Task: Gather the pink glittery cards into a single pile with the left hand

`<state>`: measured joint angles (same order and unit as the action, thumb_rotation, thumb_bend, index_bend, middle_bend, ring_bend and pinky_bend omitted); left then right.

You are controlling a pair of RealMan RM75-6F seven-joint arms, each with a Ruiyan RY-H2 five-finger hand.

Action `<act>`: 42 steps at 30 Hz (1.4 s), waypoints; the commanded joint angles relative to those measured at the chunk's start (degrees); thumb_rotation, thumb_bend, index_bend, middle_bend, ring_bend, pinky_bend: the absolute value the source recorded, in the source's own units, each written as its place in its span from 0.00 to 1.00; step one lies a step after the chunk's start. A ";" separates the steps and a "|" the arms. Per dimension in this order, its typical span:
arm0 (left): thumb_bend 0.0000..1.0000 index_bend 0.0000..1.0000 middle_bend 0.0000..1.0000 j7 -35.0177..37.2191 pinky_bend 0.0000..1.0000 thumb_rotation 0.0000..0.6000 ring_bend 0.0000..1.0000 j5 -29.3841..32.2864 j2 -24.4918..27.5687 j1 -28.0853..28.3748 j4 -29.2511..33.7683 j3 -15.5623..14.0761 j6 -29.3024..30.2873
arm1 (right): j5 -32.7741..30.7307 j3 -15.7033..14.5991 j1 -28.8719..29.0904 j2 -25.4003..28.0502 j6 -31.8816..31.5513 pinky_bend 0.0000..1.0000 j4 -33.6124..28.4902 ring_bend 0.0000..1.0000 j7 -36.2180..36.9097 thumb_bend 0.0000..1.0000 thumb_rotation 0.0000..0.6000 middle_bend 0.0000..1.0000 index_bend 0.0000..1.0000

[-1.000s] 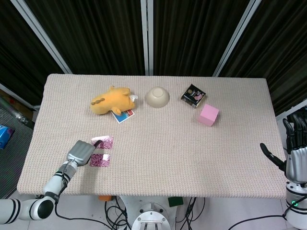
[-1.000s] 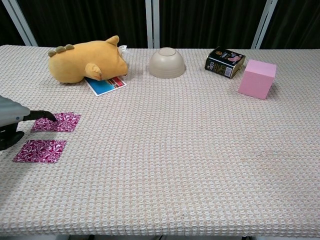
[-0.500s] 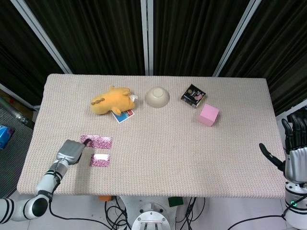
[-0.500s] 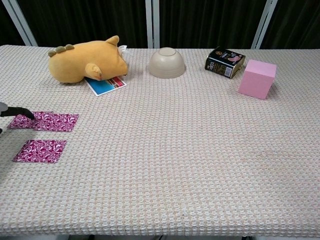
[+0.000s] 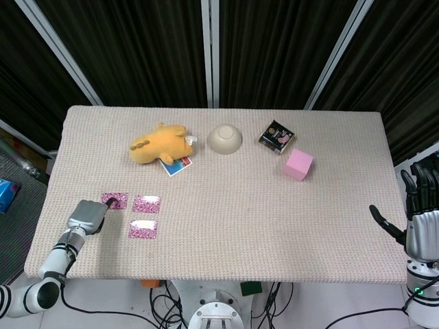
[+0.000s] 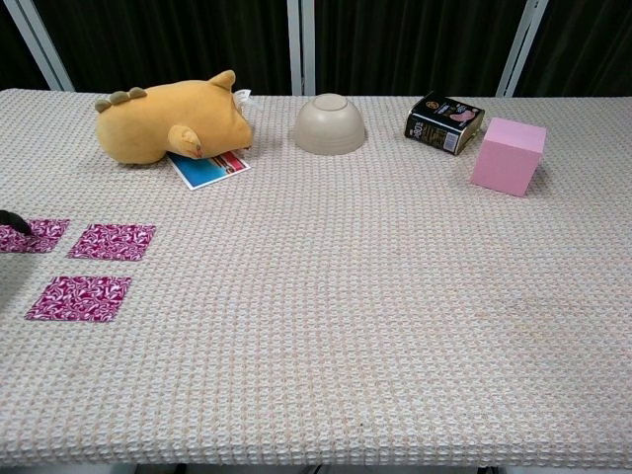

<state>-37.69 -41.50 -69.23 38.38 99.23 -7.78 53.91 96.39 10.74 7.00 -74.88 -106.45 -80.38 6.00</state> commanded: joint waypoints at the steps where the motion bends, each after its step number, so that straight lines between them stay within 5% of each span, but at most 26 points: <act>1: 0.67 0.11 0.99 0.53 0.94 1.00 0.90 -0.13 0.23 -0.20 -0.22 -0.09 -0.16 | 0.09 -0.05 0.03 -0.04 0.04 0.00 -0.04 0.00 -0.10 0.43 1.00 0.00 0.00; 7: 0.64 0.11 0.99 3.95 0.94 1.00 0.90 -5.06 1.40 -1.33 1.39 0.83 1.34 | 0.17 0.07 0.03 -0.03 -0.19 0.00 -0.23 0.00 -0.30 0.43 1.00 0.00 0.00; 12: 0.42 0.19 0.92 10.91 0.93 1.00 0.85 -19.75 1.27 -4.72 1.73 2.79 8.95 | 0.10 0.08 -0.02 0.06 -0.17 0.00 -0.29 0.00 -0.29 0.43 1.00 0.00 0.00; 15: 0.34 0.24 0.66 15.35 0.84 1.00 0.66 -29.85 -0.77 -6.15 -1.58 2.77 12.79 | 0.01 0.03 0.01 -0.01 -0.01 0.00 -0.17 0.00 -0.18 0.43 1.00 0.00 0.00; 17: 0.26 0.20 0.26 17.32 0.52 1.00 0.27 -33.19 -1.87 -6.22 -3.94 2.35 12.53 | -0.04 0.01 0.04 -0.06 0.10 0.00 -0.10 0.00 -0.10 0.43 1.00 0.00 0.00; 20: 0.16 0.13 0.00 18.61 0.19 0.99 0.00 -34.83 -4.82 -5.99 -7.04 3.61 12.18 | -0.12 0.01 0.05 -0.14 0.15 0.00 0.11 0.00 0.06 0.43 1.00 0.00 0.00; 42: 0.18 0.18 0.00 8.79 0.17 0.91 0.00 -21.01 -12.30 -1.45 -9.44 9.31 0.65 | -1.27 0.29 0.54 -0.03 1.60 0.00 0.79 0.00 0.88 0.43 1.00 0.00 0.00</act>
<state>-28.77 -62.79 -81.27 36.69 89.99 1.35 54.84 95.15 11.04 7.55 -74.91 -104.87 -79.60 6.89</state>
